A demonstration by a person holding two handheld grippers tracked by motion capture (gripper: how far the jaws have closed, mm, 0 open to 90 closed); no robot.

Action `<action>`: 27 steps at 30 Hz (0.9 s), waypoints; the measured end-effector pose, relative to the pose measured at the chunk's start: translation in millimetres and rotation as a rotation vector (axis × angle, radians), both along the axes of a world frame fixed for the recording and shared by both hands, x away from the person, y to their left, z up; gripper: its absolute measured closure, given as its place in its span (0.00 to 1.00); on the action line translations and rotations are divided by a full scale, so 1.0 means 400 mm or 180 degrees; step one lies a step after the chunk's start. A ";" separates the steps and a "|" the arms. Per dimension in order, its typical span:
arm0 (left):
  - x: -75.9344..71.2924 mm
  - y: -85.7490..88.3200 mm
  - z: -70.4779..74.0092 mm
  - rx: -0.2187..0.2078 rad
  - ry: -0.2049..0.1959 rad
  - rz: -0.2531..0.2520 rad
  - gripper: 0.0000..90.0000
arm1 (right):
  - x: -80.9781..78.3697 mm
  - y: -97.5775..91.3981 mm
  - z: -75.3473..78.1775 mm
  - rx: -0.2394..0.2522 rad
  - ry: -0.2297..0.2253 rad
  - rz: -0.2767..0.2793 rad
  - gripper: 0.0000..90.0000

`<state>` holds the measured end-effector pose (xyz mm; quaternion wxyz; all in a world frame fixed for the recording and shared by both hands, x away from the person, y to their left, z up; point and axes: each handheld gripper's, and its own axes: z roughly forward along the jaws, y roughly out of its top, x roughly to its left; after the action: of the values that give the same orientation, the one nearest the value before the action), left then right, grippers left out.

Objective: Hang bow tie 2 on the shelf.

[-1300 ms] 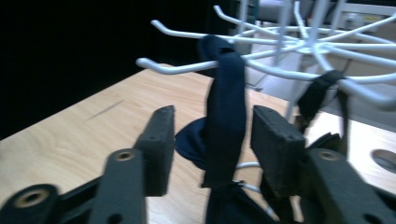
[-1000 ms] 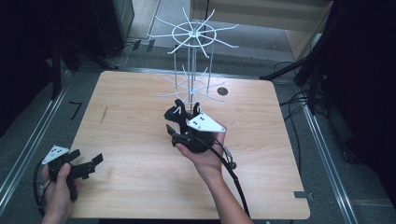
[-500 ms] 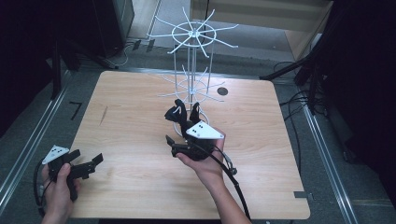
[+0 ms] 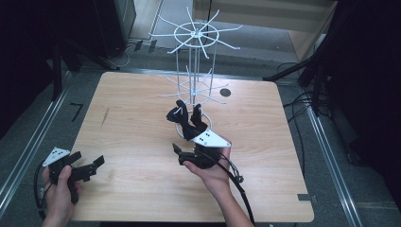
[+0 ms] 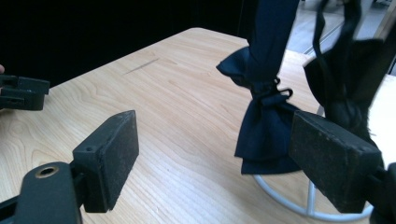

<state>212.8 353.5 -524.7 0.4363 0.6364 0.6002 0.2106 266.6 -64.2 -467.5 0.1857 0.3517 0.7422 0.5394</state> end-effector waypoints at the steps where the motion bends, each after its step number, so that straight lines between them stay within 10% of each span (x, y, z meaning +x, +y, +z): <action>1: 0.000 0.000 0.000 -0.0001 0.0000 0.0001 0.00 | -0.002 -0.006 -0.008 0.0000 0.0018 -0.0017 0.19; 27: 0.000 -0.001 0.000 0.0001 -0.0007 0.0012 0.00 | -0.013 -0.159 -0.083 -0.0084 0.0174 -0.0337 0.19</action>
<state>212.7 353.2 -524.7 0.4364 0.6351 0.6009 0.2124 261.4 -127.6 -500.6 0.1983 0.4026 0.7344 0.5092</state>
